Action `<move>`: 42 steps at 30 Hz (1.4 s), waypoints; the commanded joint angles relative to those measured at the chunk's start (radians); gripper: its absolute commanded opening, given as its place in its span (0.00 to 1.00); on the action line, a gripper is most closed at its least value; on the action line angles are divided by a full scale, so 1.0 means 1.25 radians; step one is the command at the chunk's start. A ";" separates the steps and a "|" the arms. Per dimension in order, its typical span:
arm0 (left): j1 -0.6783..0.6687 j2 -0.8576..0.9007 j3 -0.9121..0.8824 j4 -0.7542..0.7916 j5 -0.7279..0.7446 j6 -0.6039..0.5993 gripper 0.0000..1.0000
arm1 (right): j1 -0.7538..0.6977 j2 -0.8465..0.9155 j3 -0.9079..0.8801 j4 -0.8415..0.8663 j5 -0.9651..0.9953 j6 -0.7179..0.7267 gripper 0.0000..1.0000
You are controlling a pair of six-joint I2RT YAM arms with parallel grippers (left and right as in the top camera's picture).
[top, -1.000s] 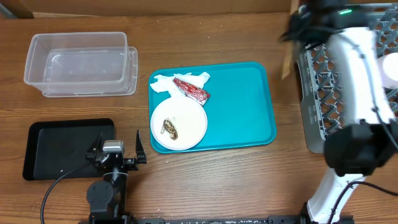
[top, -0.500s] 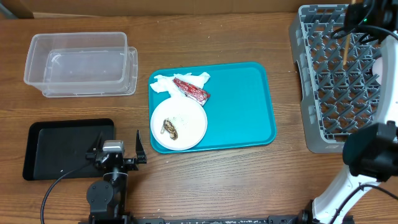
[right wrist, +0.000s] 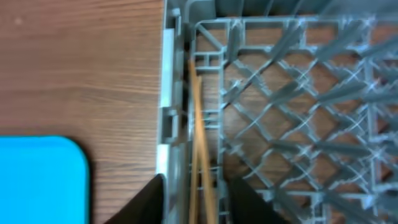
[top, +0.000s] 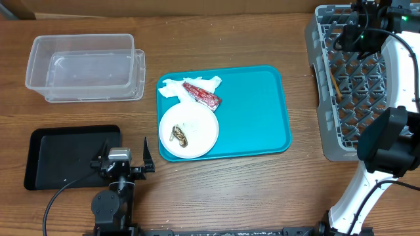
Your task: Sort waste into correct bins and load items into the dishwasher
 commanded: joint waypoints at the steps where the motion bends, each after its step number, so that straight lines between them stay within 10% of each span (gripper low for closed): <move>1: 0.001 -0.008 -0.003 0.000 0.000 0.013 1.00 | 0.001 -0.029 0.006 -0.022 -0.084 0.023 0.54; 19: 0.001 -0.008 -0.003 0.000 0.000 0.013 1.00 | -0.026 -0.237 0.042 -0.424 -0.249 0.175 0.64; 20: 0.001 -0.008 -0.003 0.000 0.000 0.013 1.00 | -0.041 -0.238 0.042 -0.433 -0.246 0.186 0.70; 21: 0.001 -0.008 -0.003 0.000 0.000 0.013 1.00 | -0.063 -0.238 0.042 -0.442 -0.246 0.192 1.00; 30: 0.001 -0.008 -0.003 0.000 0.000 0.013 1.00 | -0.295 -0.238 0.038 -0.518 -0.247 0.331 1.00; 42: 0.001 -0.008 -0.003 0.000 0.000 0.013 1.00 | -0.320 -0.237 0.034 -0.496 -0.246 0.330 1.00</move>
